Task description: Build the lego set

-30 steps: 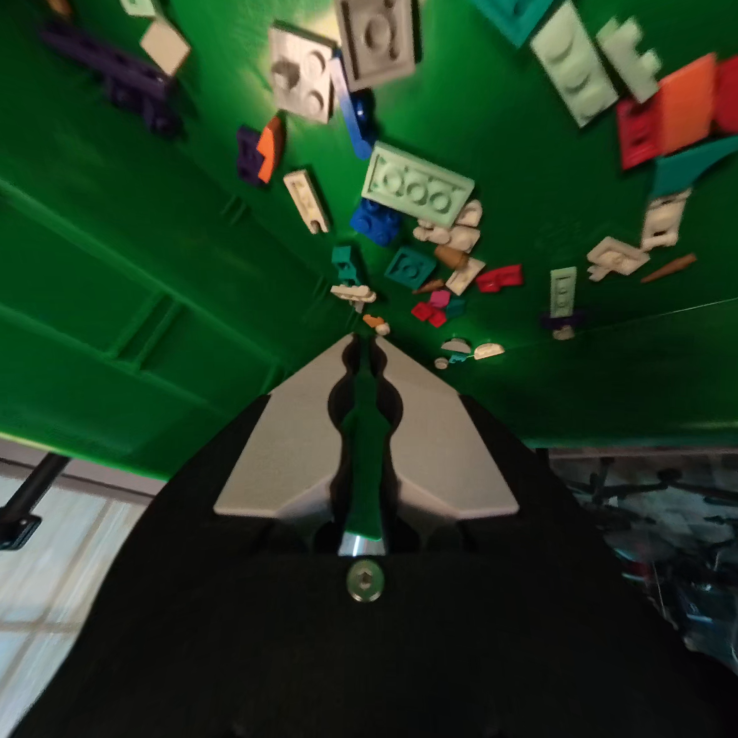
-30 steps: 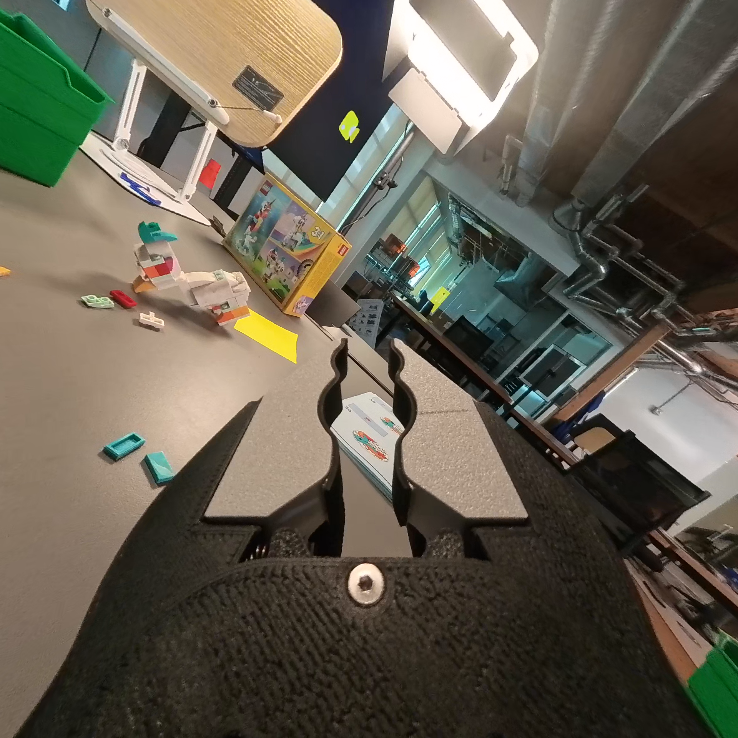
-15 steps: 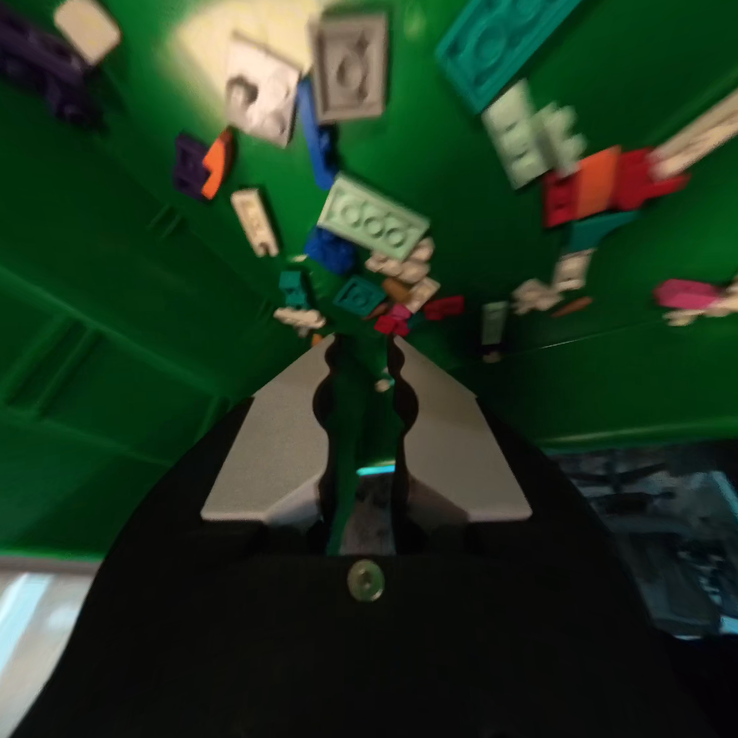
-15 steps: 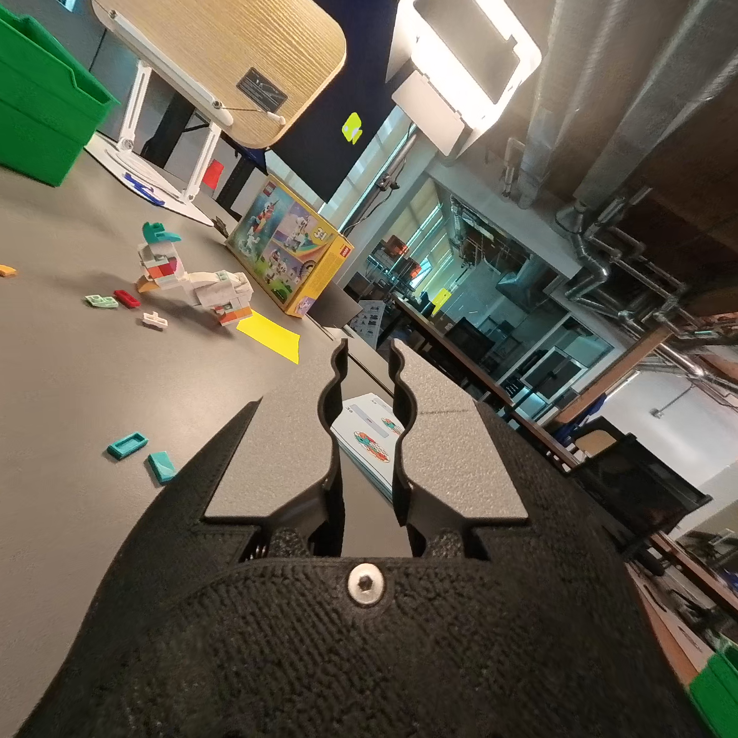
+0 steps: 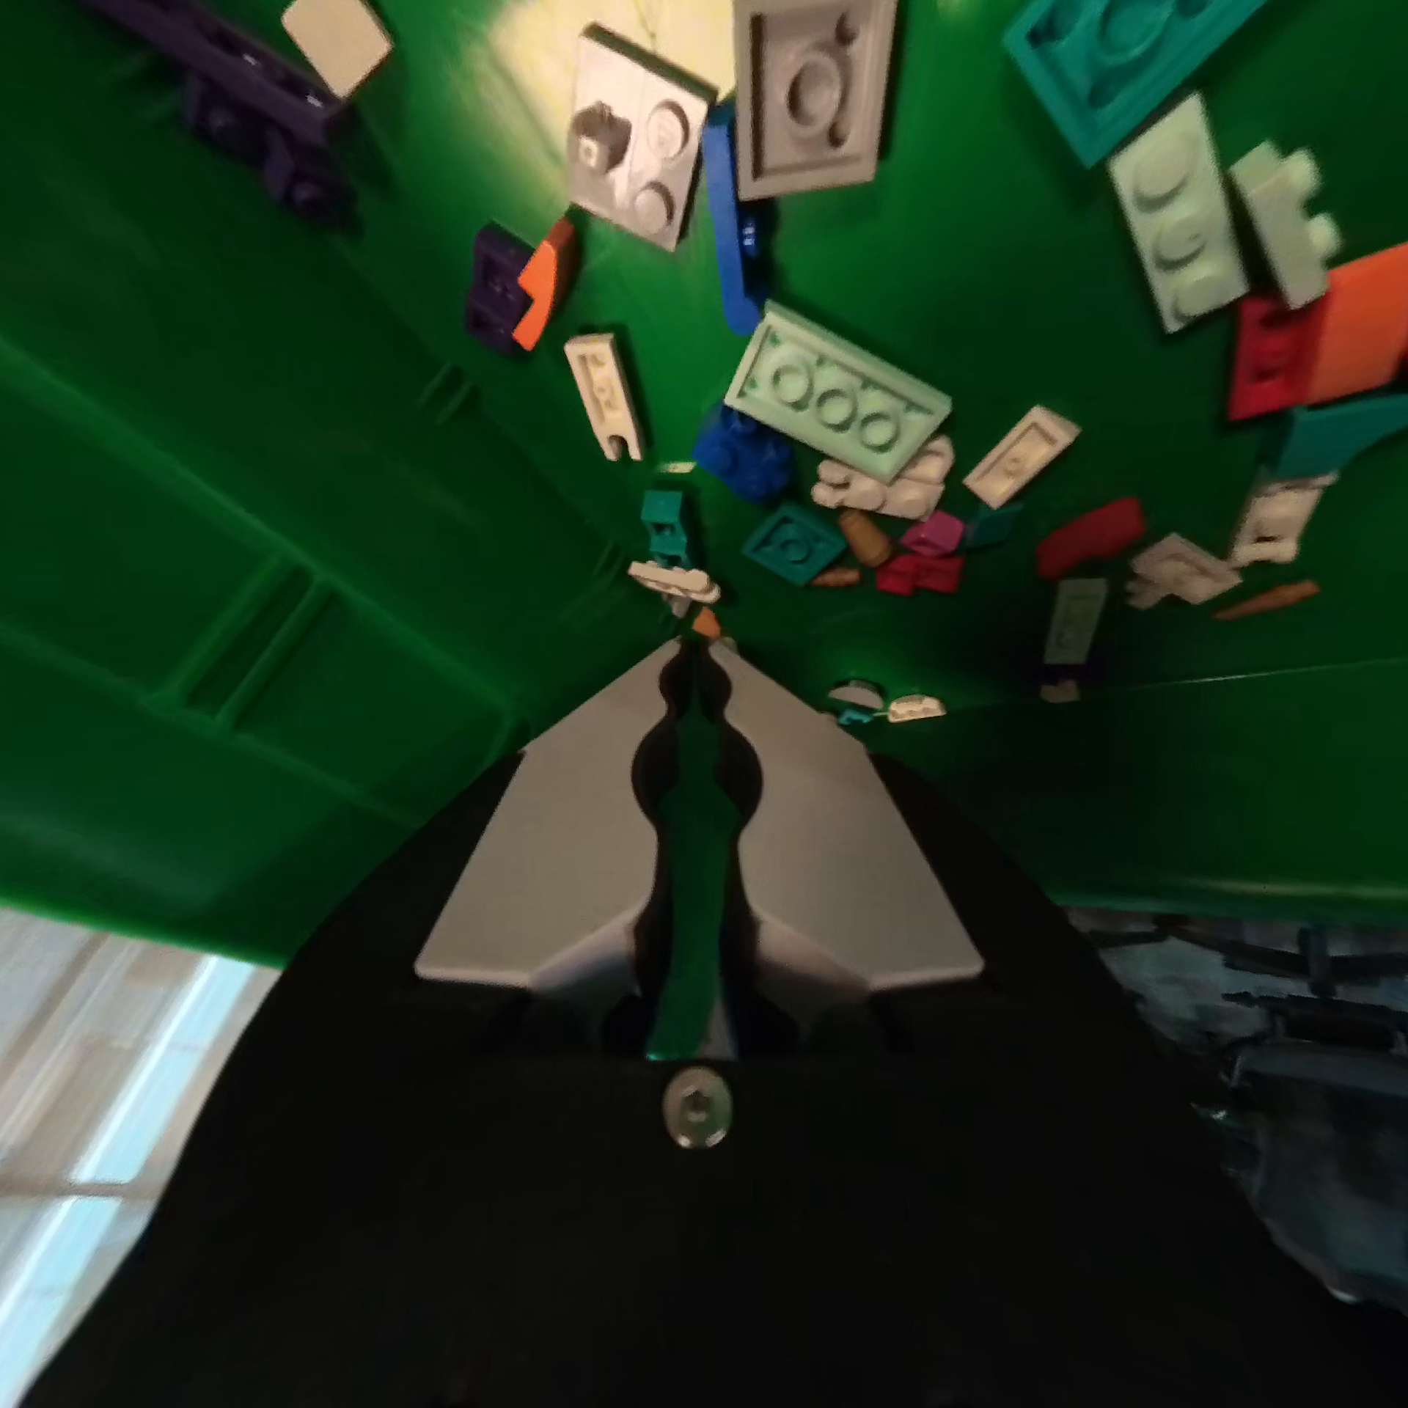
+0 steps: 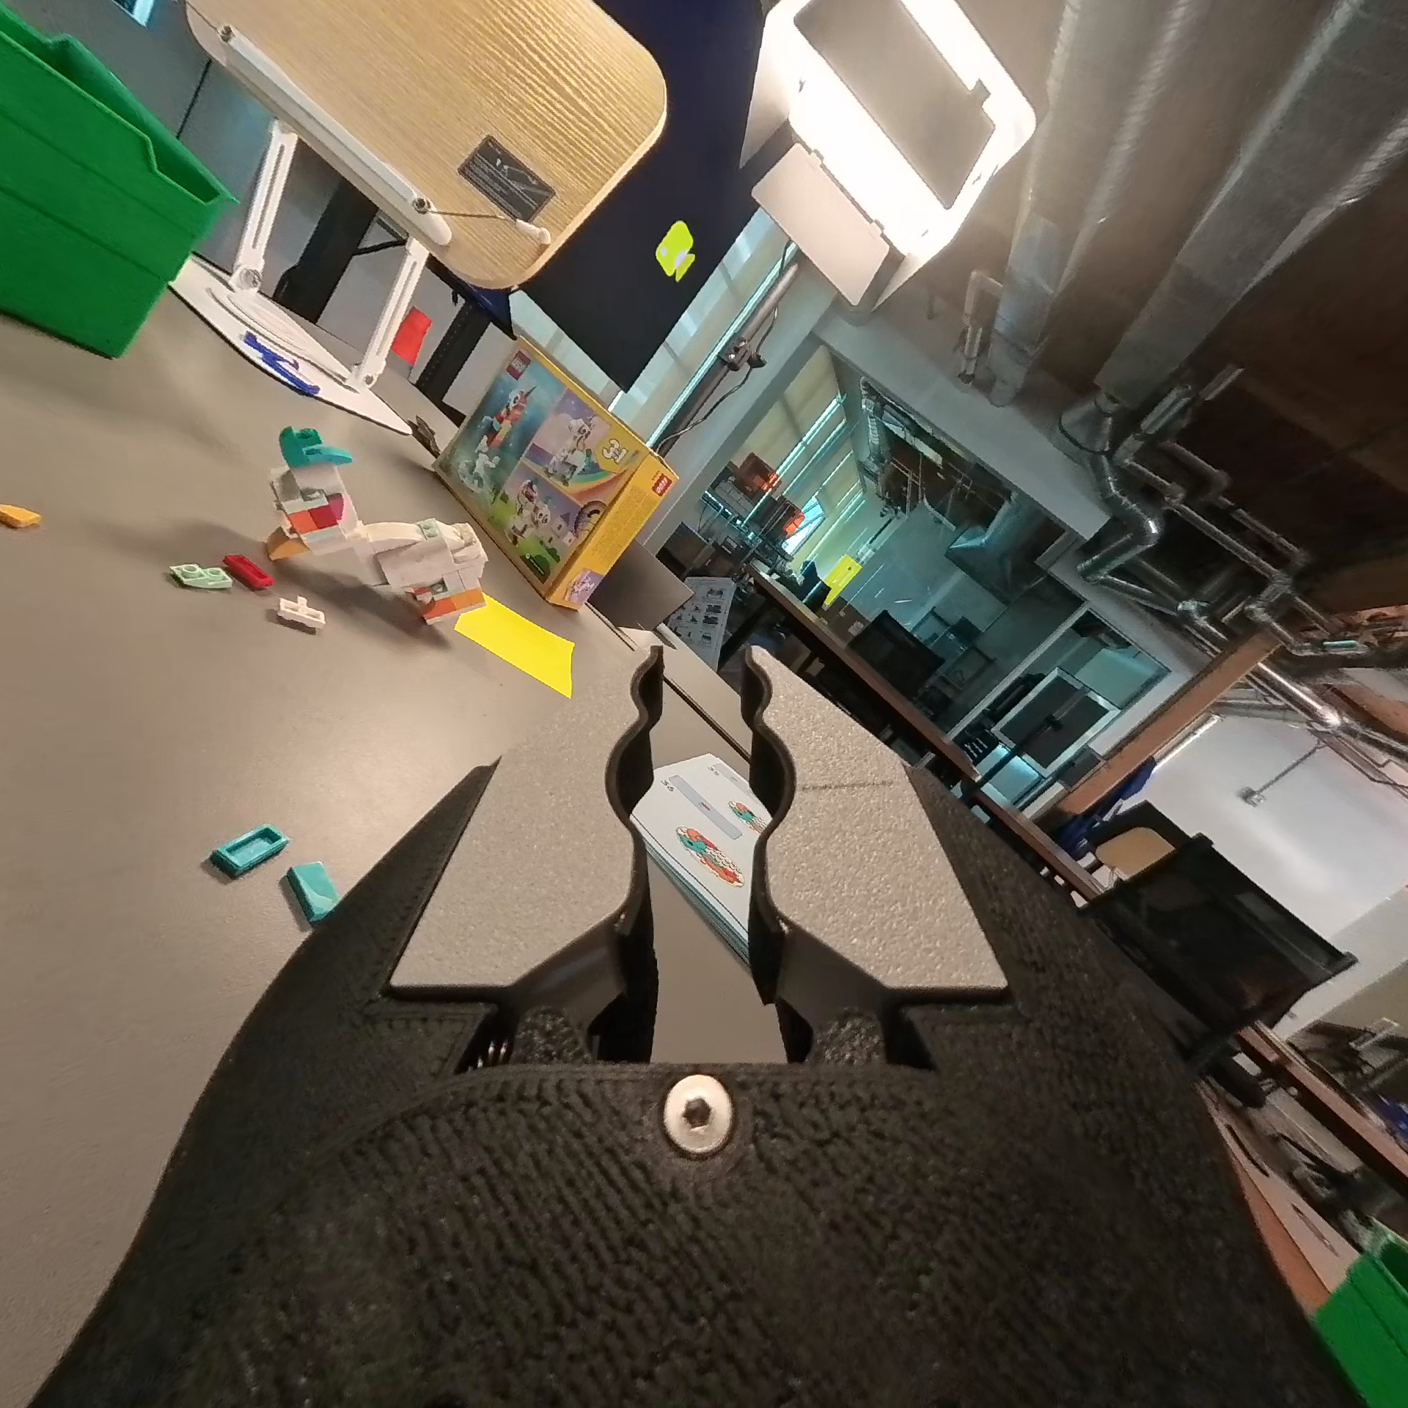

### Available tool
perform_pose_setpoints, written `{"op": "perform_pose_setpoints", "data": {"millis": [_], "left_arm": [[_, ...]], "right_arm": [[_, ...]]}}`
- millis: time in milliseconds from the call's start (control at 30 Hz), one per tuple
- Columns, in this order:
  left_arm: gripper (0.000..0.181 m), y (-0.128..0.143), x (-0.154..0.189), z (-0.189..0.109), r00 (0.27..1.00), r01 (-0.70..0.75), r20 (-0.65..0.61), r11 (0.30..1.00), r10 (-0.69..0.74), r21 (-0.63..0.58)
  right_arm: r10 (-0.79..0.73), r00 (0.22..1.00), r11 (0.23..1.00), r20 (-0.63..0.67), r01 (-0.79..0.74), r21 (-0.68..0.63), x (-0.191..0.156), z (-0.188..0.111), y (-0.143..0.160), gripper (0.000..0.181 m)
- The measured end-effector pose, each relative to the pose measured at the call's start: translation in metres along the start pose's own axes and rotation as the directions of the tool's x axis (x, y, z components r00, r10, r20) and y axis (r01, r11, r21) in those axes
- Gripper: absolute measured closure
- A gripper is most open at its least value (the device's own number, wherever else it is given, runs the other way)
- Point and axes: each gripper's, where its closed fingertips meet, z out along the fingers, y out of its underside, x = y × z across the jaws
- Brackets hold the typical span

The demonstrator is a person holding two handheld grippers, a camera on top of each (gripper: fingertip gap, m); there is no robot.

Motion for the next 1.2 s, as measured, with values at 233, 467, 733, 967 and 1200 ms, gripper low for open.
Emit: {"op": "perform_pose_setpoints", "data": {"millis": [233, 467, 733, 967, 1200], "left_arm": [[0.181, 0.002, -0.002, 0.005, 0.997, -0.041, 0.065, 0.998, 0.044, -0.057], [0.181, -0.012, 0.012, -0.001, 0.998, 0.004, -0.060, 0.996, 0.002, 0.090], [0.181, -0.002, -0.002, 0.002, 0.999, 0.030, 0.019, 0.998, -0.031, 0.048], [0.181, 0.002, -0.004, 0.006, 0.987, -0.083, 0.135, 0.994, 0.092, -0.068], [0.181, -0.015, 0.005, 0.001, 0.999, 0.052, -0.022, 0.992, -0.050, 0.111]], "right_arm": [[-0.002, 1.000, 1.000, 0.001, 0.002, 0.003, -0.001, 0.000, -0.001, 0.163], [-0.008, 1.000, 1.000, 0.006, 0.008, 0.008, -0.002, -0.001, -0.002, 0.163], [-0.006, 1.000, 1.000, 0.005, 0.006, 0.010, -0.002, -0.001, -0.003, 0.163], [-0.006, 1.000, 1.000, 0.005, 0.006, 0.011, -0.002, -0.001, -0.003, 0.163], [-0.013, 1.000, 1.000, 0.007, 0.013, 0.014, -0.003, -0.001, -0.004, 0.163]]}}
